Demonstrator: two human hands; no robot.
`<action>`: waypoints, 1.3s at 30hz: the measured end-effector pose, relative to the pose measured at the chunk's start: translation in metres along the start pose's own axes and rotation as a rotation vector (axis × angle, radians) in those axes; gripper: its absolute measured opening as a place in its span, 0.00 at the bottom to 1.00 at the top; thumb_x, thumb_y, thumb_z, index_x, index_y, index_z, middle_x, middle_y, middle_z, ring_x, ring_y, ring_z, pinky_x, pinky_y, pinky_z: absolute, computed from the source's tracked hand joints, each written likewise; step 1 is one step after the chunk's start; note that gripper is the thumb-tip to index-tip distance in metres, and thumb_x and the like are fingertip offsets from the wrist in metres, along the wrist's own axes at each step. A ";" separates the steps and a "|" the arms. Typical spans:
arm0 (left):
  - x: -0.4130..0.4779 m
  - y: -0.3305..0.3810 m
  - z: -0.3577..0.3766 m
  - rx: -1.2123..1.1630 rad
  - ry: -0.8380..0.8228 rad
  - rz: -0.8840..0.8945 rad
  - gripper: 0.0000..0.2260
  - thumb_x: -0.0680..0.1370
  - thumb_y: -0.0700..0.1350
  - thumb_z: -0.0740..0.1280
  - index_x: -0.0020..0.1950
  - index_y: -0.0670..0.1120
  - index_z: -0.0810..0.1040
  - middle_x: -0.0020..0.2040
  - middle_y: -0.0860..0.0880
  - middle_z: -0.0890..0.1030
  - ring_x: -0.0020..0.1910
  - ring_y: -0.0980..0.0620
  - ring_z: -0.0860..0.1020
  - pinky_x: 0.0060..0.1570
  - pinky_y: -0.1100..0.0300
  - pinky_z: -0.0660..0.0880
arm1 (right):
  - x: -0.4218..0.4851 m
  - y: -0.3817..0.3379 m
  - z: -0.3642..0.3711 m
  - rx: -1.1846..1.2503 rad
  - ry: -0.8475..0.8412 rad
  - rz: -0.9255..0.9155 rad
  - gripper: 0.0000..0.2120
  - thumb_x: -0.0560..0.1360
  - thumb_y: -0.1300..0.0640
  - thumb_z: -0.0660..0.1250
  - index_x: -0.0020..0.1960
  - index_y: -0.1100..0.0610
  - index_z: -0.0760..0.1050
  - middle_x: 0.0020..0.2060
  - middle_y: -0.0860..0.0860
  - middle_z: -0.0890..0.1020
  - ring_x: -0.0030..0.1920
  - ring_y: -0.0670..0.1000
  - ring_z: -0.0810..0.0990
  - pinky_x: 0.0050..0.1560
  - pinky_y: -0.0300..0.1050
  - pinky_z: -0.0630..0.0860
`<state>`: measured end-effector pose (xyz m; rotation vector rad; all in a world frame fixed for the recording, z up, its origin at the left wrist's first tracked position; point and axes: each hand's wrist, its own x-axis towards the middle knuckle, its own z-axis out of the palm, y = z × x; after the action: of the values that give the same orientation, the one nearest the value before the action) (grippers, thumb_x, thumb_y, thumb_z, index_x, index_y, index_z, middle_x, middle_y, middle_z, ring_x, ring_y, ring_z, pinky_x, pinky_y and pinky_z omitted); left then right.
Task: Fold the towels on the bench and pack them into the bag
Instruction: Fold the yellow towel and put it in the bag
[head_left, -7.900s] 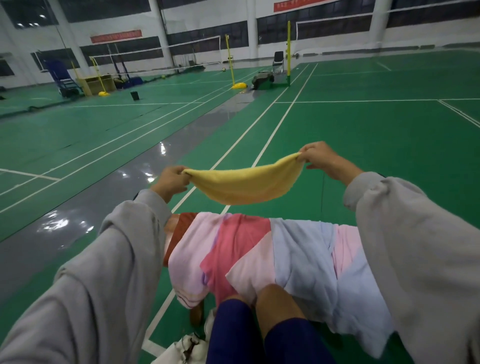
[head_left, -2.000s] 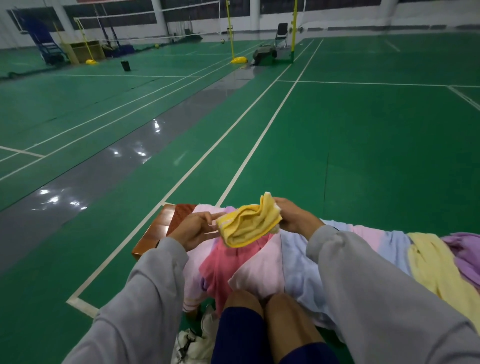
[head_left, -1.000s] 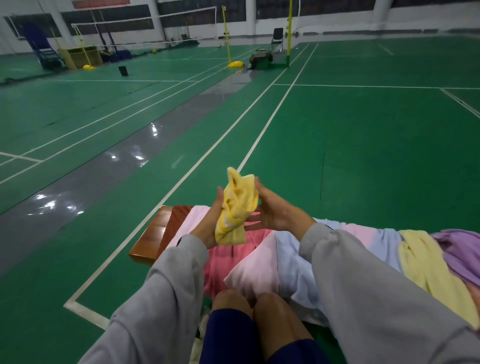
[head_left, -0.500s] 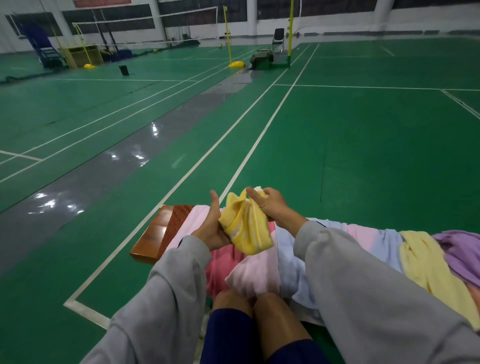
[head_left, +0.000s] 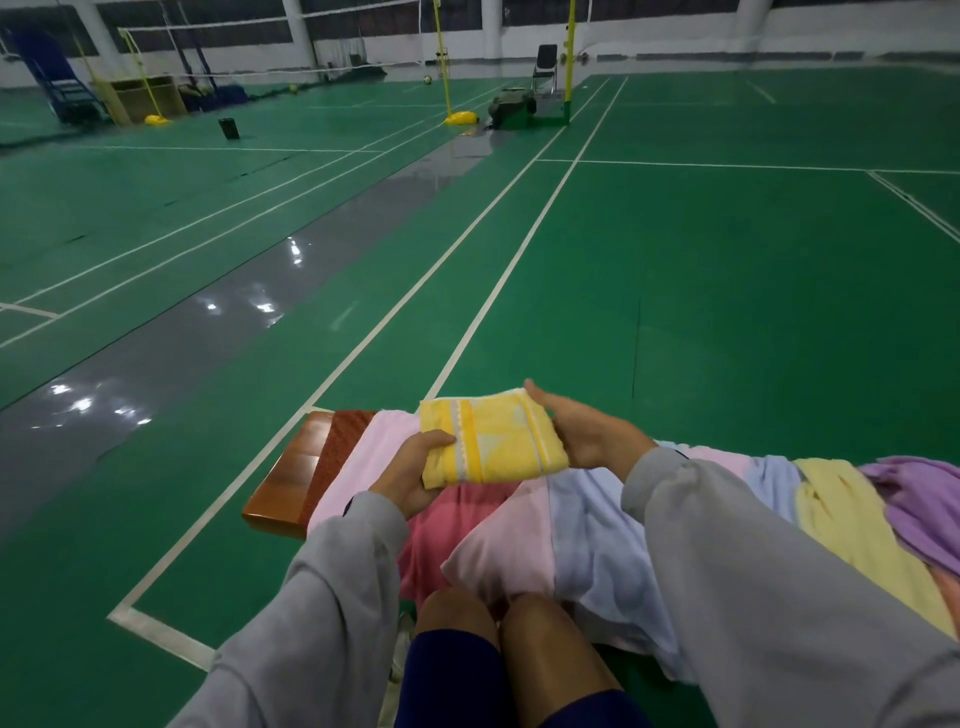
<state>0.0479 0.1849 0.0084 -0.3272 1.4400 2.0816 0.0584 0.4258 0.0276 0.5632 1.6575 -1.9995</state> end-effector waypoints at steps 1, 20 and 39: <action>0.003 -0.001 0.002 -0.004 0.006 0.001 0.18 0.81 0.38 0.64 0.70 0.35 0.73 0.54 0.35 0.83 0.45 0.39 0.84 0.45 0.47 0.84 | 0.000 0.004 -0.001 -0.037 -0.058 0.037 0.28 0.78 0.43 0.70 0.70 0.59 0.75 0.53 0.56 0.85 0.50 0.55 0.85 0.45 0.49 0.84; 0.024 -0.004 -0.010 0.290 -0.200 0.094 0.13 0.83 0.36 0.61 0.46 0.45 0.84 0.46 0.42 0.84 0.42 0.45 0.83 0.37 0.54 0.82 | 0.043 0.029 -0.037 0.022 -0.099 -0.050 0.12 0.83 0.60 0.61 0.51 0.61 0.83 0.51 0.59 0.85 0.51 0.56 0.85 0.57 0.56 0.82; 0.022 -0.011 -0.007 0.309 -0.259 0.093 0.14 0.83 0.32 0.59 0.65 0.40 0.79 0.53 0.41 0.85 0.43 0.50 0.84 0.39 0.59 0.82 | 0.035 0.041 -0.052 -0.023 -0.082 -0.124 0.18 0.80 0.71 0.57 0.68 0.64 0.75 0.56 0.63 0.82 0.47 0.55 0.84 0.44 0.51 0.83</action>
<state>0.0361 0.1885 -0.0143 0.1299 1.6069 1.8516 0.0552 0.4669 -0.0350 0.3733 1.7012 -2.0587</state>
